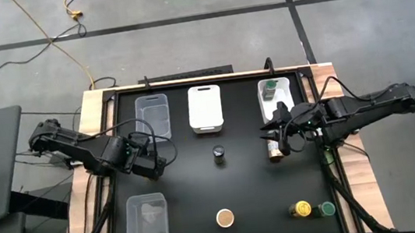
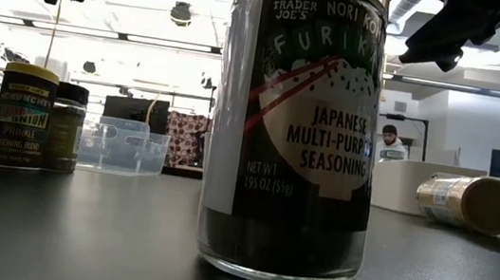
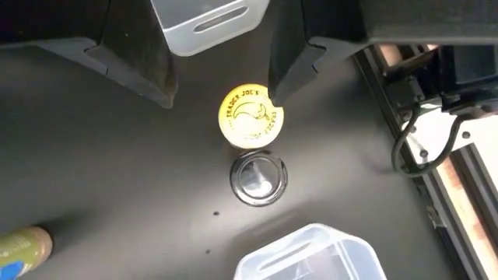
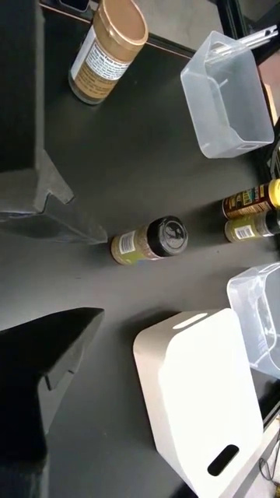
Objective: Sort spices by type
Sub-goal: Put the top yellow spice bottle into the top transparent bin
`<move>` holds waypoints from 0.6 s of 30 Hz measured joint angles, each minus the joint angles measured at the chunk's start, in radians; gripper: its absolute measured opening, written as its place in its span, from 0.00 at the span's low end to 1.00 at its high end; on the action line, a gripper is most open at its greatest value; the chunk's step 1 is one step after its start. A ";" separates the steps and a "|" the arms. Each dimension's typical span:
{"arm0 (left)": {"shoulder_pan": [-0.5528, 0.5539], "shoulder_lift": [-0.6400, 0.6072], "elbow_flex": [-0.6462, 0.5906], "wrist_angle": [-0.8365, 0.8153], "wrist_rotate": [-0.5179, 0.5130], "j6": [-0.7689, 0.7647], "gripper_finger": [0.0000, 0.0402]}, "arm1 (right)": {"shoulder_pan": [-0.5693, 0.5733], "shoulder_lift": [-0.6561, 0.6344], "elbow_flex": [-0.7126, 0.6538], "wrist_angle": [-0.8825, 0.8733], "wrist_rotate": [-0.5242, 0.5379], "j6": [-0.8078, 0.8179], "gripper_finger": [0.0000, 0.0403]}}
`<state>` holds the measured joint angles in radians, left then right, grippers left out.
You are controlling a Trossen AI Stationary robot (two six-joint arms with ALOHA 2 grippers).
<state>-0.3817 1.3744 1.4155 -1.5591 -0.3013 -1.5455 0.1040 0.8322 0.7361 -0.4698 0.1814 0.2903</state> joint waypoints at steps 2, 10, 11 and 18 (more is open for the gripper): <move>0.000 0.000 0.000 -0.001 0.000 0.026 0.48 | 0.000 0.000 0.000 0.000 0.000 0.000 0.43; 0.000 0.000 0.000 -0.007 0.000 0.034 0.48 | 0.000 0.000 0.000 0.000 0.000 0.000 0.43; 0.000 0.000 0.000 -0.011 0.000 0.036 0.48 | 0.000 0.000 0.000 0.000 0.000 0.000 0.43; 0.000 0.000 0.000 -0.012 0.000 0.041 0.59 | 0.000 0.000 0.000 0.000 0.000 -0.001 0.43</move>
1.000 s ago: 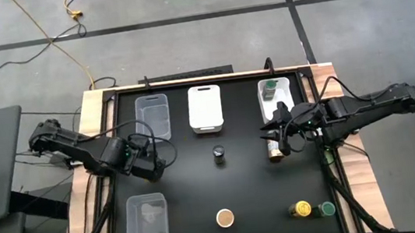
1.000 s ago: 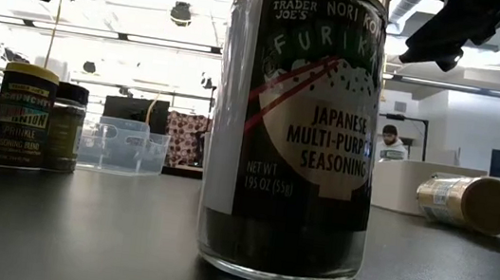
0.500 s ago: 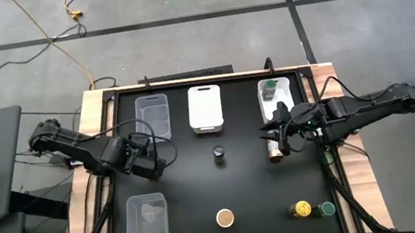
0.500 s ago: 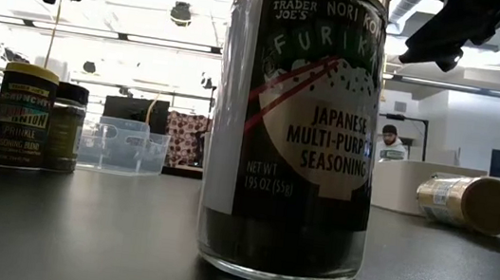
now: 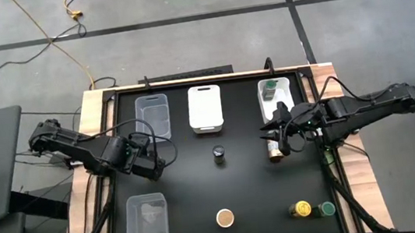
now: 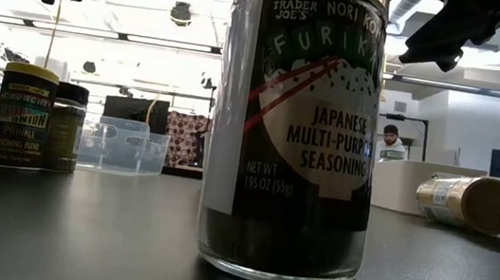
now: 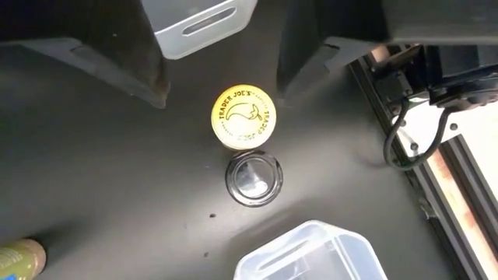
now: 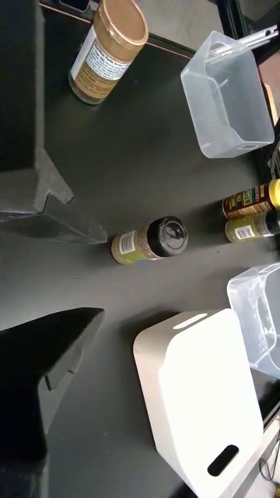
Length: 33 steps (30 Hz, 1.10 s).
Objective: Sort spices by type
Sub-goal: Put the top yellow spice bottle into the top transparent bin
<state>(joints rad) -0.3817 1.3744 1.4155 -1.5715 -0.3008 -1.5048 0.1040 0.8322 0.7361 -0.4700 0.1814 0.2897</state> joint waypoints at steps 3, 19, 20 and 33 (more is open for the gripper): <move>0.000 0.000 0.000 0.001 0.006 0.001 0.65 | 0.000 0.000 0.000 0.000 0.000 0.000 0.43; 0.013 0.000 -0.053 0.020 0.061 0.077 0.67 | 0.000 0.000 0.000 0.000 0.000 0.043 0.43; 0.016 0.000 -0.069 0.022 0.074 0.089 0.67 | 0.000 0.000 0.000 0.000 0.000 0.043 0.43; 0.078 0.000 -0.225 0.196 0.132 0.244 0.67 | 0.000 0.000 0.000 0.000 0.000 0.056 0.43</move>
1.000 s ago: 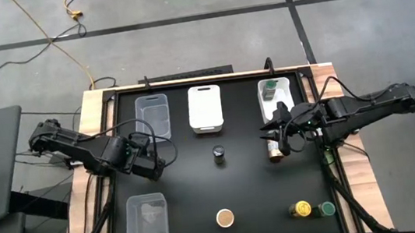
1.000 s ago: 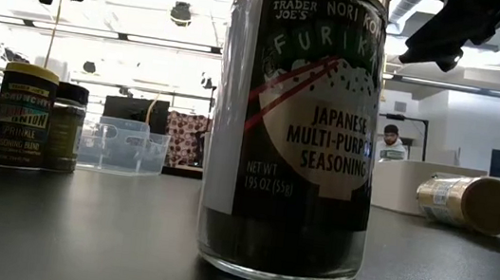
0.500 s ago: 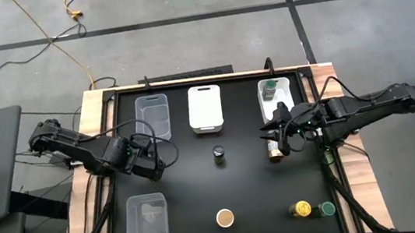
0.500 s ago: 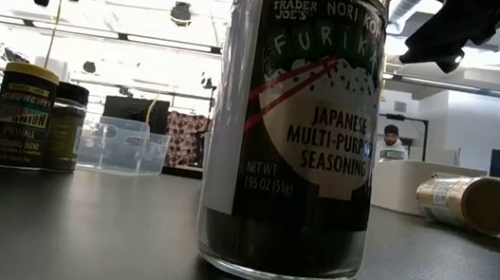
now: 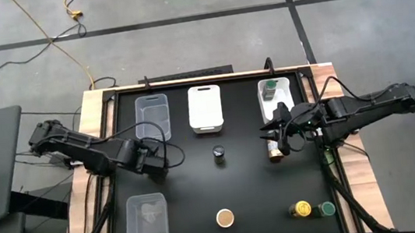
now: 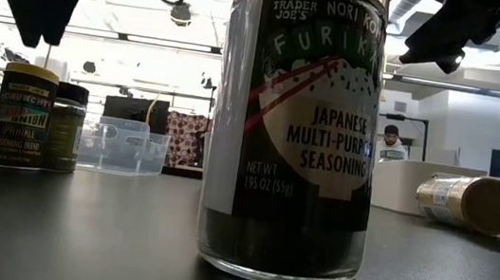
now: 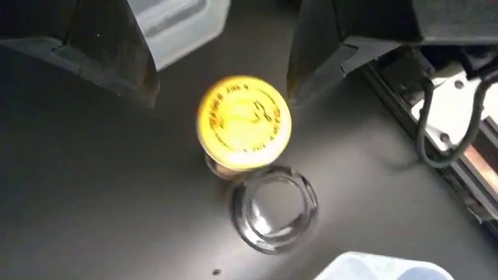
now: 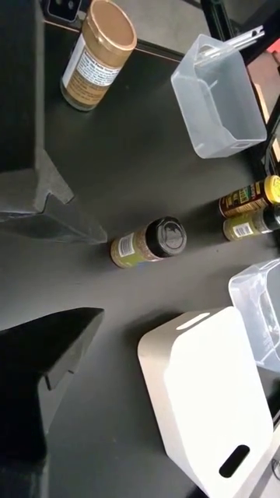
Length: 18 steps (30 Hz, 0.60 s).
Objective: Sort spices by type
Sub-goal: Put the top yellow spice bottle into the top transparent bin
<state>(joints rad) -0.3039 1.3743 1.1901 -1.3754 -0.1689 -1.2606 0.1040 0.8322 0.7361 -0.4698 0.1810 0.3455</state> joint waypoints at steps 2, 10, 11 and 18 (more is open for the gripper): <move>0.013 0.000 -0.019 -0.001 0.001 0.012 0.67 | 0.000 0.000 0.000 0.000 0.000 0.006 0.43; 0.055 0.000 -0.082 0.030 0.029 0.073 0.67 | 0.000 0.000 0.000 0.000 0.000 0.006 0.43; 0.057 0.000 -0.087 0.037 0.036 0.086 0.67 | 0.000 0.000 0.000 0.000 0.000 0.006 0.43; 0.074 0.000 -0.150 0.090 0.069 0.130 0.67 | 0.000 0.000 0.000 0.000 0.000 0.006 0.43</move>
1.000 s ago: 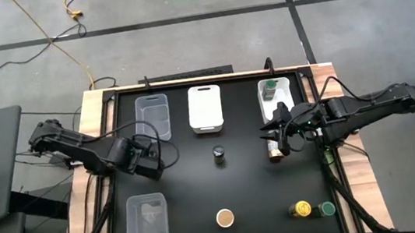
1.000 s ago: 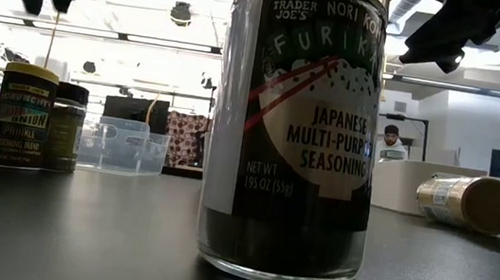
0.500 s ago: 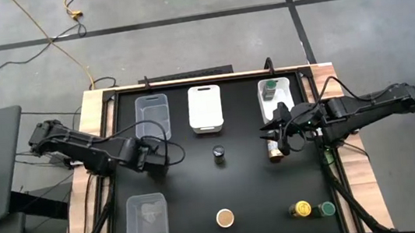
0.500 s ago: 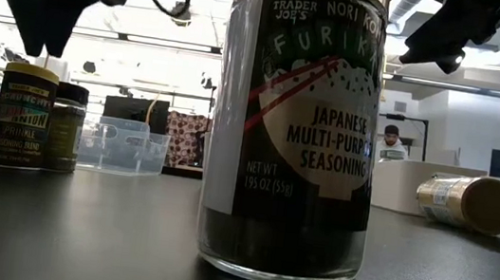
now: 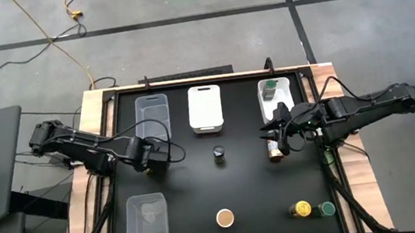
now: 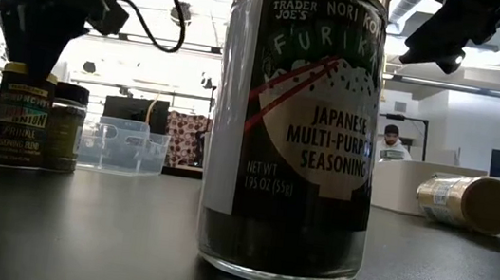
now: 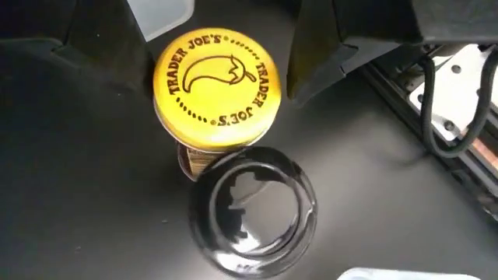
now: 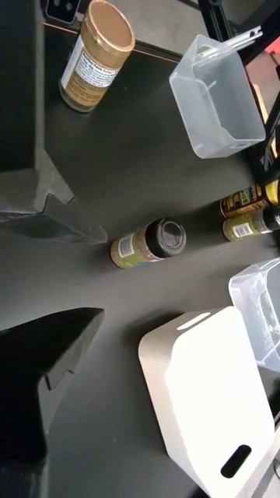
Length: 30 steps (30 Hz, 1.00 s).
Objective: Sort spices by type
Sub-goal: Put the top yellow spice bottle into the top transparent bin
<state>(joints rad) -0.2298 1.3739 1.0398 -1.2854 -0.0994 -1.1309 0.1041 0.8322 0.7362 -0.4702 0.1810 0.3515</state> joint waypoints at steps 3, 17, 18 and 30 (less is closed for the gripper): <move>-0.001 0.000 -0.015 0.024 0.017 0.020 0.67 | 0.000 0.000 0.000 0.000 0.000 0.000 0.43; -0.001 0.000 -0.015 0.048 0.024 0.028 0.66 | 0.000 0.000 0.000 0.000 0.000 0.033 0.43; -0.001 0.000 -0.015 0.048 0.025 0.026 0.65 | 0.000 0.000 0.000 0.000 0.000 0.034 0.43; 0.005 0.000 -0.015 0.051 0.038 0.006 0.56 | 0.000 0.000 0.000 0.000 0.000 0.036 0.43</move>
<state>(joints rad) -0.2245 1.3735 1.0252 -1.2345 -0.0611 -1.1246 0.1040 0.8322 0.7364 -0.4698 0.1810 0.3874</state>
